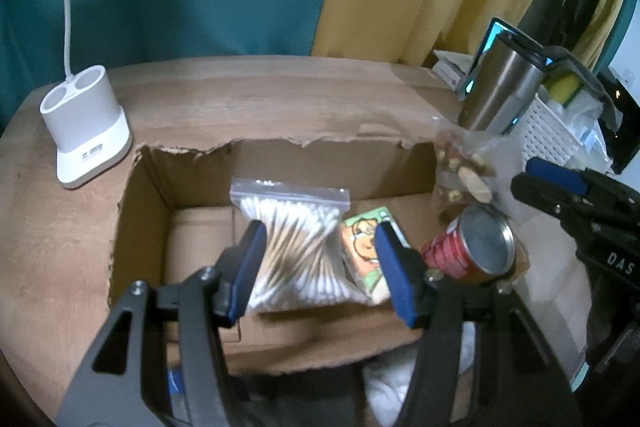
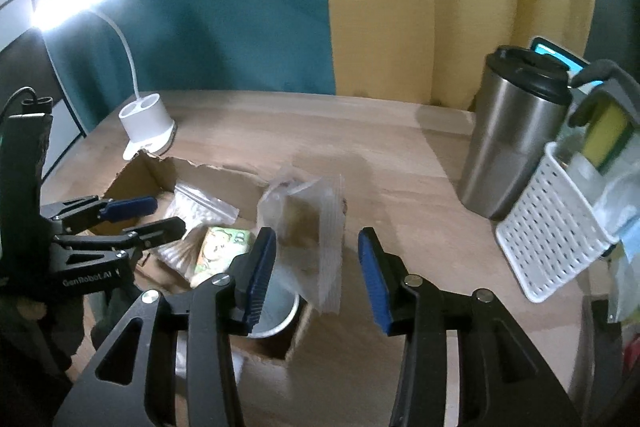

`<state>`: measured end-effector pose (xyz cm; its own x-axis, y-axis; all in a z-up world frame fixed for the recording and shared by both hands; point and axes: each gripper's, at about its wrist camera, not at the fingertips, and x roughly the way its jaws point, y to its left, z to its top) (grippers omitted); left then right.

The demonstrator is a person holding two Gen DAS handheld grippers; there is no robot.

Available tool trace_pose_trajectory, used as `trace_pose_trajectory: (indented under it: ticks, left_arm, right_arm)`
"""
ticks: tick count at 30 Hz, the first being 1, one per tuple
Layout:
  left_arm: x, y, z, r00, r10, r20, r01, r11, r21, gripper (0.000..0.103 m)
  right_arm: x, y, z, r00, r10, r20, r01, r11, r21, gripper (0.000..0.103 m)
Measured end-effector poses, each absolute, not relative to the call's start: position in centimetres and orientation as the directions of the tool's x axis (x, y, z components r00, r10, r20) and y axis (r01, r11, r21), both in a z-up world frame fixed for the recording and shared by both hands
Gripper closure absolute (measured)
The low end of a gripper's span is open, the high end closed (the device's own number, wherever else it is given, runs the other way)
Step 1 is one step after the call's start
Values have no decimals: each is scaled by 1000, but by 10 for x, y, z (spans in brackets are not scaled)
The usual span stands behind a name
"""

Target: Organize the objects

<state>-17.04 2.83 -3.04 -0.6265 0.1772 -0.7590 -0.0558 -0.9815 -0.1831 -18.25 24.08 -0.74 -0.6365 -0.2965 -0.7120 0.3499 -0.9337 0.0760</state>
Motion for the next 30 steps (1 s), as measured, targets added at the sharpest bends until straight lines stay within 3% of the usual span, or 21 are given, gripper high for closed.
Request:
trace_pose_trajectory:
  ticks: [6, 18, 21, 30]
  left_arm:
    - [-163, 30, -22, -640, 178, -748, -62, -982, -181, 45]
    - [-133, 14, -8, -670, 163, -724, -42, -982, -182, 43]
    - [-125, 6, -9, -675, 156, -721, -26, -982, -188, 34]
    - [-117, -18, -12, -677, 121, -726, 21, -983, -184, 34]
  right_arm:
    - [-170, 252, -8, -656, -237, -717, 305, -952, 36, 58]
    - [-151, 244, 0, -666, -262, -699, 320, -946, 50, 58]
    - [-148, 235, 3, -667, -267, -695, 332, -942, 43, 58]
    - [-164, 216, -9, -678, -215, -703, 300, -954, 2, 52]
